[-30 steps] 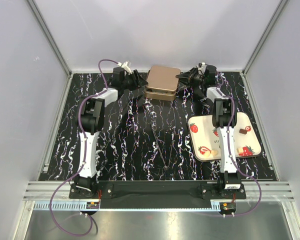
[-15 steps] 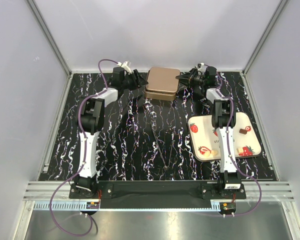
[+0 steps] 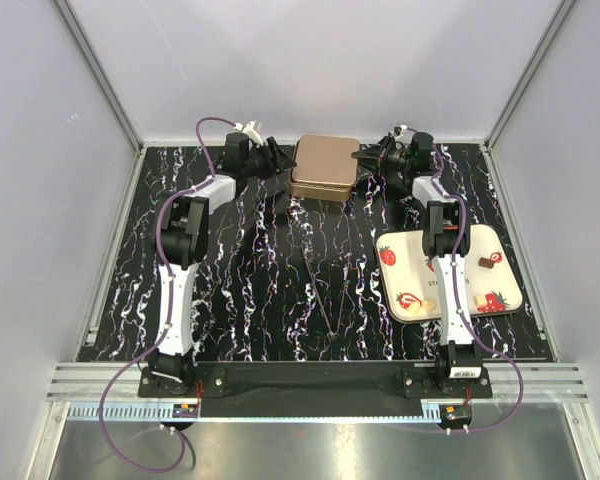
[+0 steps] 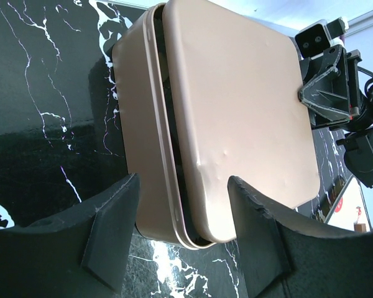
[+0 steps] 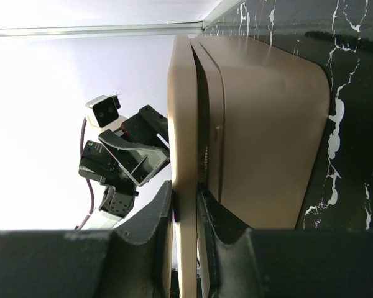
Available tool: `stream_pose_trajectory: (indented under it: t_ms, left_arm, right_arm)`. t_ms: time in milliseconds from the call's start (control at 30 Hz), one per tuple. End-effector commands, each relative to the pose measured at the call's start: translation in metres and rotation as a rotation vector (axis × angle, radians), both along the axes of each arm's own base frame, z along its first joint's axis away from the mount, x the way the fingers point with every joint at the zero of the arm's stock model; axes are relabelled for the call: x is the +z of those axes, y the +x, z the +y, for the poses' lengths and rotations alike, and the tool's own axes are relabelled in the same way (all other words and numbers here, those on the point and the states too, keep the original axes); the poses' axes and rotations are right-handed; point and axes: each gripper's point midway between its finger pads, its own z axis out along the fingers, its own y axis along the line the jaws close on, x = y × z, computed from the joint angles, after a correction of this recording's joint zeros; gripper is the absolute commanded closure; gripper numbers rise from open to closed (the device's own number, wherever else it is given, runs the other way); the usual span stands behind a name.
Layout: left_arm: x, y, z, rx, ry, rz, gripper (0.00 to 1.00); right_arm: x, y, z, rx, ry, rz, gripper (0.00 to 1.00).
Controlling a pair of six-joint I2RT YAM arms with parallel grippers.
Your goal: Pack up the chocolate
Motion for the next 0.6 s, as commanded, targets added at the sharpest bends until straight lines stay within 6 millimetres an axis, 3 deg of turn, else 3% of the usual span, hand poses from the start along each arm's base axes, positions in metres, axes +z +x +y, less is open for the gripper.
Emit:
stream_pose_trajectory:
  t_ms: [0,267,567]
  left_arm:
    - [0.032,0.0131,-0.0011,0.005,-0.026,-0.087,0.36]
    - [0.0327,0.0127,-0.0012,0.004,-0.027,-0.087,0.36]
    - [0.0299,0.0117,-0.0008,-0.002,-0.013,-0.078,0.36]
  right_arm:
    - [-0.0184,-0.0035,0.005,0.02,-0.019,0.045,0.94]
    - [-0.0197,-0.0081,0.0083,0.019,-0.032,0.045,0.93]
    - [-0.0144,-0.0063,0.0068,-0.013,-0.135,0.014,0.82]
